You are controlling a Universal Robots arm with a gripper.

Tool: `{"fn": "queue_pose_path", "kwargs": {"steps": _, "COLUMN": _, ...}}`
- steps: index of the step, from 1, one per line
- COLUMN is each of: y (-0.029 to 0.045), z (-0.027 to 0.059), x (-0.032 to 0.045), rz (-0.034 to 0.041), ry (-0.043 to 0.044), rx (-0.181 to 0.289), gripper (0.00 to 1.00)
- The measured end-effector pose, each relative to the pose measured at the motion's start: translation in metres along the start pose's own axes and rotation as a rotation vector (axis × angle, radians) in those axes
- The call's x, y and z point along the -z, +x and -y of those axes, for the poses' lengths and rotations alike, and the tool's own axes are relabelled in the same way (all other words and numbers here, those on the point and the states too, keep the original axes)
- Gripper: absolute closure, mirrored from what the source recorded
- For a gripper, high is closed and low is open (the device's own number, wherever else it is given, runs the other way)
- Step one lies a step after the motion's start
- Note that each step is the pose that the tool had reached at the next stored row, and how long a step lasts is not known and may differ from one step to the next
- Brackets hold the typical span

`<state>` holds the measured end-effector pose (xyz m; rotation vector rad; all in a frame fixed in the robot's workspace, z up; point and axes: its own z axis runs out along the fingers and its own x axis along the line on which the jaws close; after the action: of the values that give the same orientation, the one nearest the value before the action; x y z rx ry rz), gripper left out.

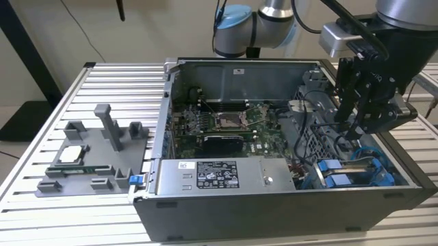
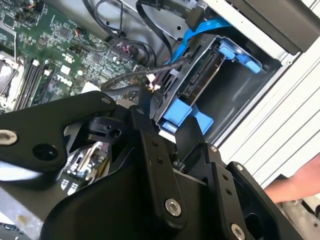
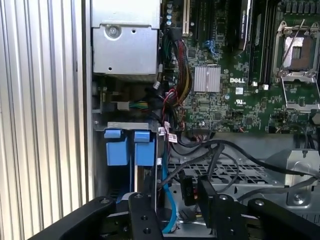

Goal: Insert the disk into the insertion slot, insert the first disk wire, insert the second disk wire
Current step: 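Insert the first disk wire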

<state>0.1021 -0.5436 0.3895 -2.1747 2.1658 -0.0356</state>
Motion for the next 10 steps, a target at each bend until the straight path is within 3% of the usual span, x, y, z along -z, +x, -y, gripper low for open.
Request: {"fn": "queue_pose_path", "kwargs": {"steps": 10, "y": 0.0001, "z": -0.0078, "x": -0.0018, "rz": 0.0007, "ry": 0.0243, "rx": 0.009, "gripper": 0.0}}
